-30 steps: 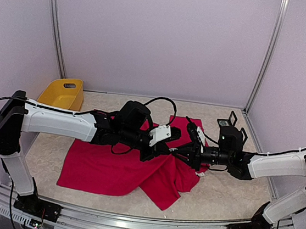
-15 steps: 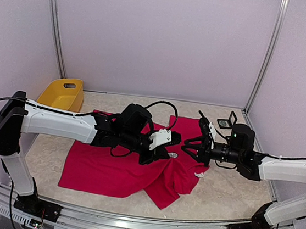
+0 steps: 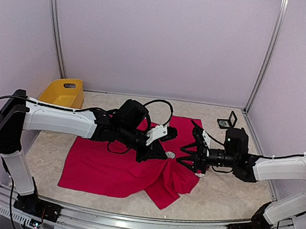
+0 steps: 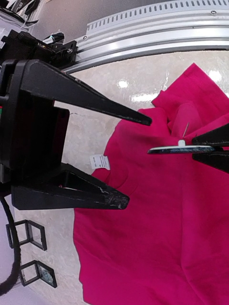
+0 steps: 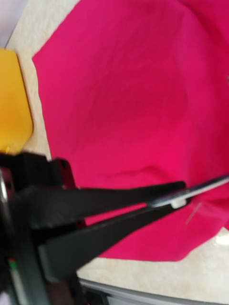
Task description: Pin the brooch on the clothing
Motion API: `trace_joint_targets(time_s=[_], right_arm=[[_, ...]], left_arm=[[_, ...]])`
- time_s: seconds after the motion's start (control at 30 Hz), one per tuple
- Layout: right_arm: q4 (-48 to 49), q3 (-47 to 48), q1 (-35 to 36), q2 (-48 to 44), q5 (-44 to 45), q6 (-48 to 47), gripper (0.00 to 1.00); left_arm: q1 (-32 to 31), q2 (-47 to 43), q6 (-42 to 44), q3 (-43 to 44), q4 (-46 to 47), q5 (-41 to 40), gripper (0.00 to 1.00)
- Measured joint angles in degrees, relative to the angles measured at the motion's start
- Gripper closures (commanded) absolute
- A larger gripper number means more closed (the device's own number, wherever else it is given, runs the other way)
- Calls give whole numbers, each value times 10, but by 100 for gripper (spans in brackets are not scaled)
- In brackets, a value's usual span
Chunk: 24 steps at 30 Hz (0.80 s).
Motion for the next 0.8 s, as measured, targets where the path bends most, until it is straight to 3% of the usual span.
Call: trace_joint_targets(time_s=[0.8], right_arm=[[87, 10, 20, 84, -43, 42, 49]], left_arm=[[7, 19, -32, 18, -18, 47, 100]])
